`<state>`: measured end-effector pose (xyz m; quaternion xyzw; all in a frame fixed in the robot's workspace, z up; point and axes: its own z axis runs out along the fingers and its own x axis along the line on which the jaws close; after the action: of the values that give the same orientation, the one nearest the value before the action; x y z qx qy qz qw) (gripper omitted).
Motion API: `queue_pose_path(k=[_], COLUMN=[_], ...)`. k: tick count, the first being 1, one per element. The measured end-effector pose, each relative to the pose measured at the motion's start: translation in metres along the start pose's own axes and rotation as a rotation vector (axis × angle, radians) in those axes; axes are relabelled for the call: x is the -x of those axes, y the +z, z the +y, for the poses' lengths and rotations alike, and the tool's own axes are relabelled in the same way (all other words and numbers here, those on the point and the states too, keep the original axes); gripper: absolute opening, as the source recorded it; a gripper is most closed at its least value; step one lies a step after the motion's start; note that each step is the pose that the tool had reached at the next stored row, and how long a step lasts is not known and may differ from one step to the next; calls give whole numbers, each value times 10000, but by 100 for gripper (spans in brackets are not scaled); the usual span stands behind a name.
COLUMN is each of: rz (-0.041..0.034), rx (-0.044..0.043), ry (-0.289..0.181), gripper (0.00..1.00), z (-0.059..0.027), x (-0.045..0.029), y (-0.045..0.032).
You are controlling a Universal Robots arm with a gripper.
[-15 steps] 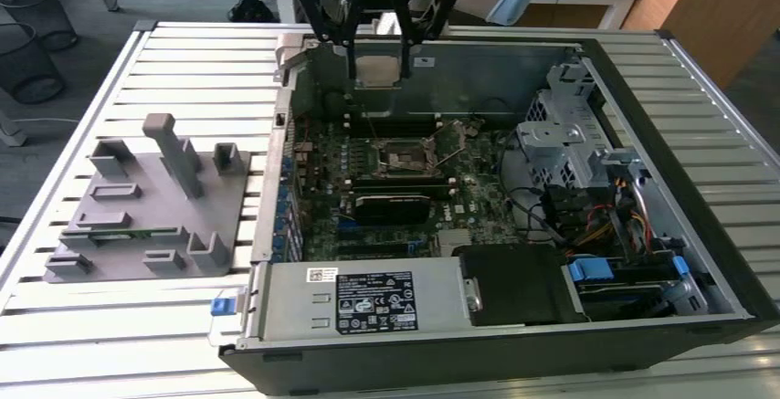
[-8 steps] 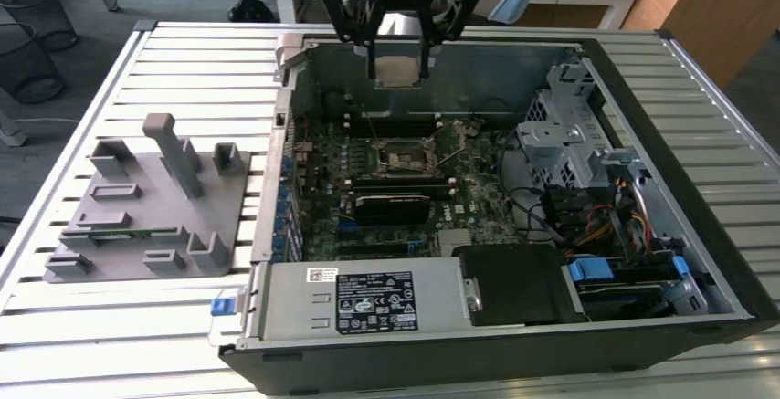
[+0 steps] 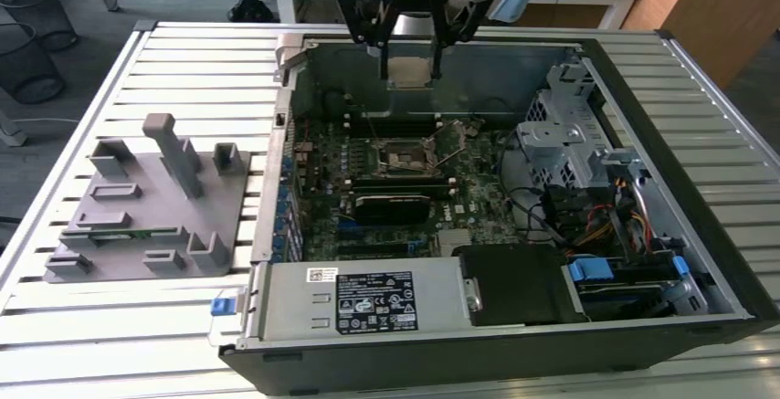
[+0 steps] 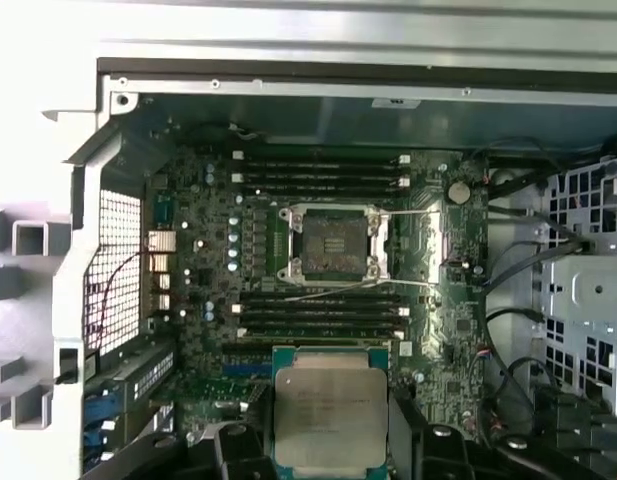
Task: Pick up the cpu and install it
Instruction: 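Place the cpu into insertion slot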
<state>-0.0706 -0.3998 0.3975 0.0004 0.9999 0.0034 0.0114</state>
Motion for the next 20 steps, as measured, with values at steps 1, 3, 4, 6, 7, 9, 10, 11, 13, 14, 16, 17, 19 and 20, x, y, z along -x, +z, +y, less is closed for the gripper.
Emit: queue_pose_path(k=[1, 3, 4, 6, 7, 9, 10, 11, 13, 14, 16, 17, 19, 20], rz=[-2, -2, -2, -5, -6, -8, -9, -11, -12, -20, -25, -28, -33, -33], rx=[2, -2, -5, -11, -17, -30, -38, -46, -53, -54, -57, -59, -62, -64], ry=[1, 45, 123, 374, 539, 877, 1039, 1202, 1431, 1522, 1685, 1767, 1907, 1966], gripper=[54, 54, 54, 54, 54, 54, 54, 54, 54, 54, 54, 54, 54, 54], z=[0, 0, 0, 1, 1, 1, 1, 1, 1, 1, 2, 2, 3, 5], x=[4, 17, 17, 17, 17, 17, 17, 17, 17, 17, 17, 17, 17, 17], y=[2, 3, 4, 9, 10, 14, 16, 19, 21, 24, 29, 32, 37, 38])
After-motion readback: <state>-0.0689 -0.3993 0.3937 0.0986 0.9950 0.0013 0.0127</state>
